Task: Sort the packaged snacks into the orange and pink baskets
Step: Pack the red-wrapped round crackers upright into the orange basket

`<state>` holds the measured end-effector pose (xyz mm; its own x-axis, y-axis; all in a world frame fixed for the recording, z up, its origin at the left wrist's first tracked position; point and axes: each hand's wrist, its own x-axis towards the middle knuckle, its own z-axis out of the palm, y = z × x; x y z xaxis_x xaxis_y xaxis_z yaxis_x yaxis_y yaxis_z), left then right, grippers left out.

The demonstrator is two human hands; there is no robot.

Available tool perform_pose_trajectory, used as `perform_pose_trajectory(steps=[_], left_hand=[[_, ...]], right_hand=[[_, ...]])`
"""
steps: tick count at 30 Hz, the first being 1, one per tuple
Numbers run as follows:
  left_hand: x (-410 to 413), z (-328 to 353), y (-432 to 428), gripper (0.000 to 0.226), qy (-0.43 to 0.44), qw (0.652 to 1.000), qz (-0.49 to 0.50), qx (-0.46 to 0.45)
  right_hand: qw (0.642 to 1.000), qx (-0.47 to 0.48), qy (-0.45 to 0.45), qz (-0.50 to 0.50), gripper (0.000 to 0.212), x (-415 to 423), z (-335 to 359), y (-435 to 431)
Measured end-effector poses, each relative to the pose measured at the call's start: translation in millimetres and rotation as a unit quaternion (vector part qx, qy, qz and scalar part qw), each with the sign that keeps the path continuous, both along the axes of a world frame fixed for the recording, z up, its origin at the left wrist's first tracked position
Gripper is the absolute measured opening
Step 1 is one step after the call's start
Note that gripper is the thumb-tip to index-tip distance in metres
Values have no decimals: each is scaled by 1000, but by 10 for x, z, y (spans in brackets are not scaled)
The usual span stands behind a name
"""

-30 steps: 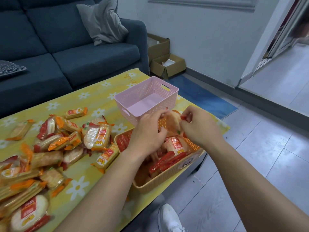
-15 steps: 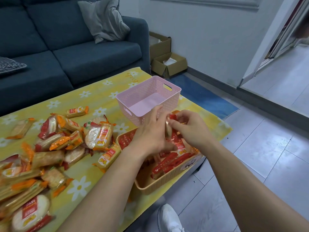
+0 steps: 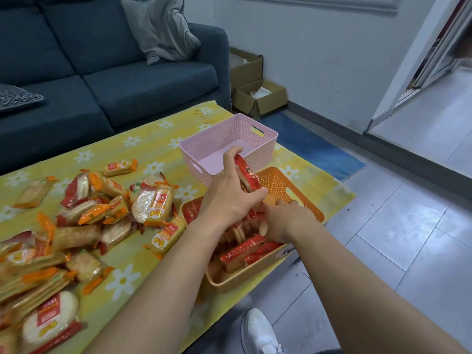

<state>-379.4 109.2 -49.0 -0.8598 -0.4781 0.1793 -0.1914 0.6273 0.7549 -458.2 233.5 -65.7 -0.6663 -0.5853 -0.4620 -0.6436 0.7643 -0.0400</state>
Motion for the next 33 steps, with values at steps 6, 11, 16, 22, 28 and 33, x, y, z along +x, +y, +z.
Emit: perform_pose_trajectory(steps=[6, 11, 16, 22, 28, 33], left_hand=[[-14, -8, -13, 75, 28, 999, 10, -20], [-42, 23, 12, 74, 36, 997, 16, -62], [-26, 41, 66, 73, 28, 996, -4, -88], [-29, -88, 94, 81, -114, 945, 44, -304], [-27, -83, 148, 67, -131, 943, 75, -298], [-4, -71, 140, 49, -170, 938, 45, -300]], right_hand=[[993, -64, 103, -2, 30, 19, 262, 73], [964, -224, 143, -25, 25, -139, 493, 298], [936, -341, 84, -3, 32, -202, 421, 351], [904, -421, 57, -42, 30, -184, 244, 240], [891, -428, 21, -150, 39, -137, 90, 91], [896, -407, -25, -175, 33, -104, 98, 71]])
